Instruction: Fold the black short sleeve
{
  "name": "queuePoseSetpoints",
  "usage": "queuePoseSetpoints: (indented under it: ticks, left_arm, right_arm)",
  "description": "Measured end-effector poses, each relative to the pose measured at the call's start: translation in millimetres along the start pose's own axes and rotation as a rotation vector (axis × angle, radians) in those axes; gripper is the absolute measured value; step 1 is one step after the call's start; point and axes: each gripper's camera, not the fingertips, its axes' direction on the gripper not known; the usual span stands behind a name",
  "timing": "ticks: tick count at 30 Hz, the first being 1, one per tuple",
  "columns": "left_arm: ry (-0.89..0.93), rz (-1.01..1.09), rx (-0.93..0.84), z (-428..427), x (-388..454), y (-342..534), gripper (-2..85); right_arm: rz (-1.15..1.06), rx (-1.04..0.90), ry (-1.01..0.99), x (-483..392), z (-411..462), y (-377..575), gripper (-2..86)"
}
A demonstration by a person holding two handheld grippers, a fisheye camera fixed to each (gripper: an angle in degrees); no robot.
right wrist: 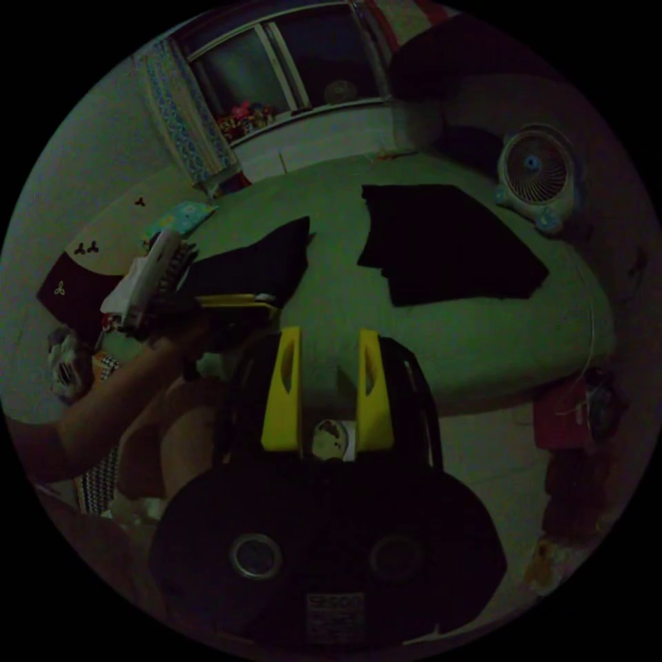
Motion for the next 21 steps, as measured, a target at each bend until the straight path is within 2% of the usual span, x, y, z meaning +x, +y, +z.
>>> queuePoseSetpoints:
  ticks: [2,8,15,21]
  left_arm:
    - [0.028,-0.029,0.026,-5.1,3.5,8.8,6.9]
    - [0.123,-0.066,0.089,-18.4,14.1,32.1,5.8]
    - [0.177,-0.092,0.136,-26.8,24.6,56.3,5.9]
    - [0.201,-0.089,0.145,-29.8,29.4,73.7,5.8]
  right_arm:
    - [-0.018,-0.002,-0.021,2.7,5.0,-19.6,11.5]
    - [-0.029,-0.096,-0.208,6.9,51.6,-118.2,14.7]
    - [0.099,-0.294,-0.349,18.9,142.2,-208.9,15.9]
    - [0.222,-0.326,-0.492,22.6,193.1,-242.3,12.4]
